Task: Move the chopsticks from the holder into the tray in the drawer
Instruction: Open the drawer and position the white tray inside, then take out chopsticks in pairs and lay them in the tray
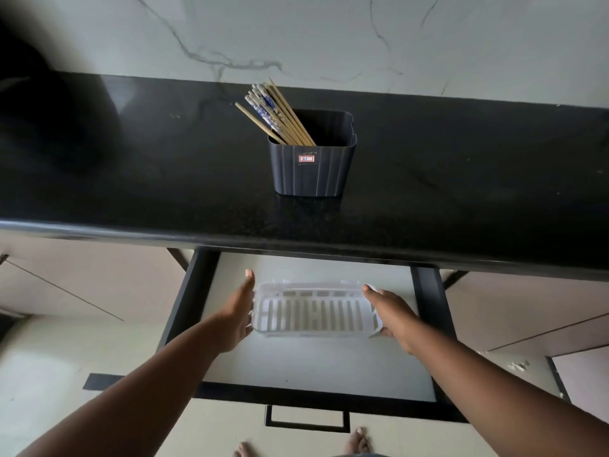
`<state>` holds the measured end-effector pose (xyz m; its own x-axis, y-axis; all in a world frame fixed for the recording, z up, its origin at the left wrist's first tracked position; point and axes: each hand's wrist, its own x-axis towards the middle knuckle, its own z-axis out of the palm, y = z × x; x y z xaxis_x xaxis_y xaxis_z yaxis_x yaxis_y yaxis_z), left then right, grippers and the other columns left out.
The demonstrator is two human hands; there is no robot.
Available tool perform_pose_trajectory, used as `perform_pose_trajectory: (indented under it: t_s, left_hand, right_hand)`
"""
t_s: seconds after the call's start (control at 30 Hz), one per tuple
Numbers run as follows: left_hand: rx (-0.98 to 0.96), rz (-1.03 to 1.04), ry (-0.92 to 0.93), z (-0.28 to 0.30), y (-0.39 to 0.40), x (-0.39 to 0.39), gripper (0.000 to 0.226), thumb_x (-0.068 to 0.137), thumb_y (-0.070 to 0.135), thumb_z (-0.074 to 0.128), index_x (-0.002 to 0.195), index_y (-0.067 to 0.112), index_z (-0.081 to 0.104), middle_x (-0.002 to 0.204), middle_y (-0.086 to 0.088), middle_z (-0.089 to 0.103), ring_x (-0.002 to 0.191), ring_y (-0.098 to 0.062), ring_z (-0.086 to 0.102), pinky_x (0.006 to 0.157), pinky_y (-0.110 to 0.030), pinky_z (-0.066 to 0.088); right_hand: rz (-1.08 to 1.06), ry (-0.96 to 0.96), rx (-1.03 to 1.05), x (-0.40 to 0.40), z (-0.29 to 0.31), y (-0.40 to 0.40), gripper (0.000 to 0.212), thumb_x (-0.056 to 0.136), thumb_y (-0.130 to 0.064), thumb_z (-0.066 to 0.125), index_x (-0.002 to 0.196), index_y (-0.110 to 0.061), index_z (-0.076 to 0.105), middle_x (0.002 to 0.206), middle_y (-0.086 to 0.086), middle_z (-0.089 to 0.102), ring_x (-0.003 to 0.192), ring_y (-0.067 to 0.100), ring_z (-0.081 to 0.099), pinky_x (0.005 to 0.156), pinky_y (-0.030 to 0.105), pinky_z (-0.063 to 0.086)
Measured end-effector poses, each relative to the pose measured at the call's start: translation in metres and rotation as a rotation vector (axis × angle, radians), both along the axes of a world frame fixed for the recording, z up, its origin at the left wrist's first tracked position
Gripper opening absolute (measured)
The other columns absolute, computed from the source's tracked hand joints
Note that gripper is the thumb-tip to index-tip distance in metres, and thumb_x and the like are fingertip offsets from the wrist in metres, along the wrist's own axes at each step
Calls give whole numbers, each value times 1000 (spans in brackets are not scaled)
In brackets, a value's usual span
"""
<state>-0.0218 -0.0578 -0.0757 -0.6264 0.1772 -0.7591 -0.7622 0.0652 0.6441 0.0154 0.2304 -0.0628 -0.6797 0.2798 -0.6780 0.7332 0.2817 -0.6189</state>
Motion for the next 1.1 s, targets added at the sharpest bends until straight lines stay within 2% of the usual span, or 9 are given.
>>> perform_pose_trajectory:
  t_s: [0.1, 0.23, 0.3, 0.43, 0.53, 0.67, 0.8, 0.97, 1.1]
  left_hand:
    - [0, -42, -50, -2, -11, 7, 87, 87, 75, 18, 152, 16, 18, 160, -11, 18, 144, -34, 22, 116, -45, 18]
    - [9, -75, -84, -1, -22, 13, 90, 85, 76, 18, 151, 15, 22, 157, -12, 26, 140, -34, 32, 115, -44, 23]
    - [-14, -100, -90, 2, -23, 13, 91, 84, 77, 21, 150, 14, 23, 157, -12, 26, 140, -33, 32, 114, -44, 24]
    - [-229, -294, 67, 25, -17, 12, 86, 86, 73, 23, 149, 15, 26, 156, -14, 27, 141, -34, 28, 114, -46, 19]
    - [-430, -445, 351, 52, -10, 6, 75, 89, 66, 35, 146, 18, 33, 152, -11, 35, 136, -29, 36, 105, -38, 31]
    - [-378, -545, 653, 111, 1, -20, 58, 87, 62, 45, 130, 23, 53, 122, 1, 59, 117, -17, 55, 84, -23, 42]
    - [-402, -369, 804, 158, 9, -61, 31, 89, 56, 52, 107, 32, 63, 92, 16, 62, 88, 1, 57, 70, -21, 42]
    - [-443, -58, 847, 182, 17, -120, 33, 90, 49, 56, 110, 24, 62, 103, 5, 65, 93, -11, 58, 76, -30, 43]
    - [-323, -12, 780, 191, 37, -155, 41, 92, 41, 57, 119, 11, 60, 115, -5, 65, 102, -17, 58, 83, -29, 41]
  right_hand:
    - [-8, -39, -70, 22, -4, 3, 56, 91, -61, 46, 133, -24, 52, 121, 5, 63, 104, 26, 62, 92, 44, 53]
    - [-70, -57, -171, 39, 0, 2, 44, 93, -55, 49, 114, -18, 62, 96, 6, 73, 87, 22, 70, 61, 28, 57]
    - [-74, -60, -168, 38, 4, 0, 45, 95, -54, 47, 114, -16, 63, 96, 6, 74, 88, 23, 71, 68, 32, 59]
    - [-99, -92, -27, 31, 20, -6, 63, 92, -53, 52, 138, -11, 45, 138, 15, 52, 123, 34, 50, 104, 46, 41]
    - [-100, -17, -41, 19, 53, -13, 59, 89, -45, 61, 136, -12, 47, 143, 14, 46, 128, 33, 44, 104, 43, 38]
    - [41, 114, 20, -4, 115, -25, 61, 84, -49, 65, 133, -15, 49, 135, 8, 53, 119, 28, 51, 95, 39, 44]
    - [193, 312, 100, -34, 167, -42, 43, 83, -44, 66, 111, -12, 63, 101, 11, 66, 84, 23, 61, 77, 35, 51]
    - [247, 592, 399, -77, 192, -50, 55, 80, -52, 63, 127, -27, 48, 127, 0, 50, 95, 15, 53, 77, 30, 43]
    - [135, 632, 360, -128, 194, -47, 74, 85, -53, 59, 146, -23, 30, 150, 5, 33, 124, 26, 48, 85, 31, 38]
